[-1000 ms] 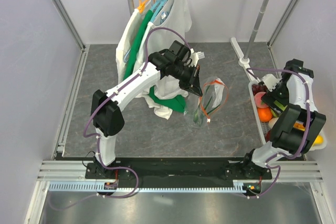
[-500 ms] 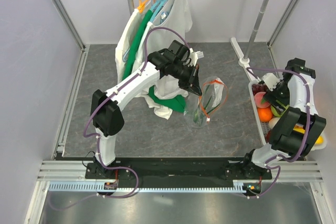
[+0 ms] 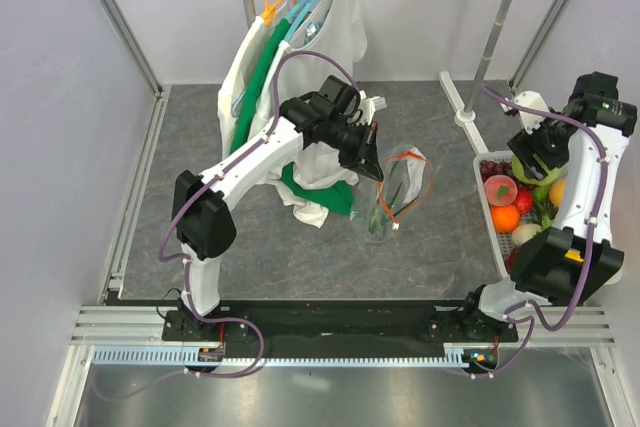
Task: Place the food in the zip-top bag and seal the zipper
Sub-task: Pick up the fake fruit from the bin, then place the fake fruit in the zipper food storage bag.
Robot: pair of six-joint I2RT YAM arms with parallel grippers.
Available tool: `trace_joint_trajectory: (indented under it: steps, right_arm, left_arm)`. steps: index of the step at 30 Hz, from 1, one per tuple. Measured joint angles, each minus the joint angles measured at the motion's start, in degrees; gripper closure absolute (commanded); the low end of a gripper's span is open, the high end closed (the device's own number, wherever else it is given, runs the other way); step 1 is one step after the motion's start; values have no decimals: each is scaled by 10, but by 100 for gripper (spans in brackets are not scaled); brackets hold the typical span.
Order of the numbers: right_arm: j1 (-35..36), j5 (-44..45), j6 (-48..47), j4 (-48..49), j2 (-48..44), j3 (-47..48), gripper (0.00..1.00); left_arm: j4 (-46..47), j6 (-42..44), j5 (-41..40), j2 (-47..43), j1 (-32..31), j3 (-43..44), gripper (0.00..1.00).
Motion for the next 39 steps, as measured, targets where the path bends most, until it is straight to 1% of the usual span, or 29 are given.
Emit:
trace_joint_trajectory:
  steps: [4,7,9,11,13,15,16,18,19,20,22,24,25,27,32,39]
  right_arm:
    - [34,-93,41,-7,-30,21,39]
    - [66,-203,82,-15,-40,42,40]
    - [91,-302,120,-16,-41,54,42]
    - [116,-378,155,-16,-43,53,43]
    - [147,-454,216,10,-57,17,44]
    - [188,-506,299,77,-90,-65,43]
    - [203,-516,329,105,-105,-100,42]
    - [235,-524,406,190,-142,-189,40]
    - [244,-522,428,219,-155,-217,37]
    - [257,-519,452,248,-167,-245,36]
    - [281,-502,479,294,-180,-279,28]
    - [298,-483,480,315,-181,-289,21]
    - [306,-471,479,322,-181,-290,9]
    - [317,-450,474,329,-179,-290,2]
    - [332,-403,461,309,-179,-276,2]
    - [331,-332,470,279,-183,-194,2]
  left_arm:
    - [0,0,0,0,2,0,98]
    - [0,0,0,0,3,0,98]
    - [0,0,1,0,5,0,98]
    - [0,0,3,0,6,0,98]
    - [0,0,5,0,9,0,98]
    - [0,0,9,0,13,0,98]
    - [0,0,11,0,14,0,98]
    - [1,-1,18,0,20,0,98]
    - [2,-2,21,0,23,0,98]
    - [2,-4,22,0,25,0,98]
    - [3,-7,31,0,31,0,98]
    - [2,-7,30,0,34,-1,98]
    - [2,-7,30,0,37,-2,98]
    - [2,-8,30,1,42,-4,98]
    - [3,-8,30,1,47,-9,98]
    - [5,-14,46,1,48,-9,98]
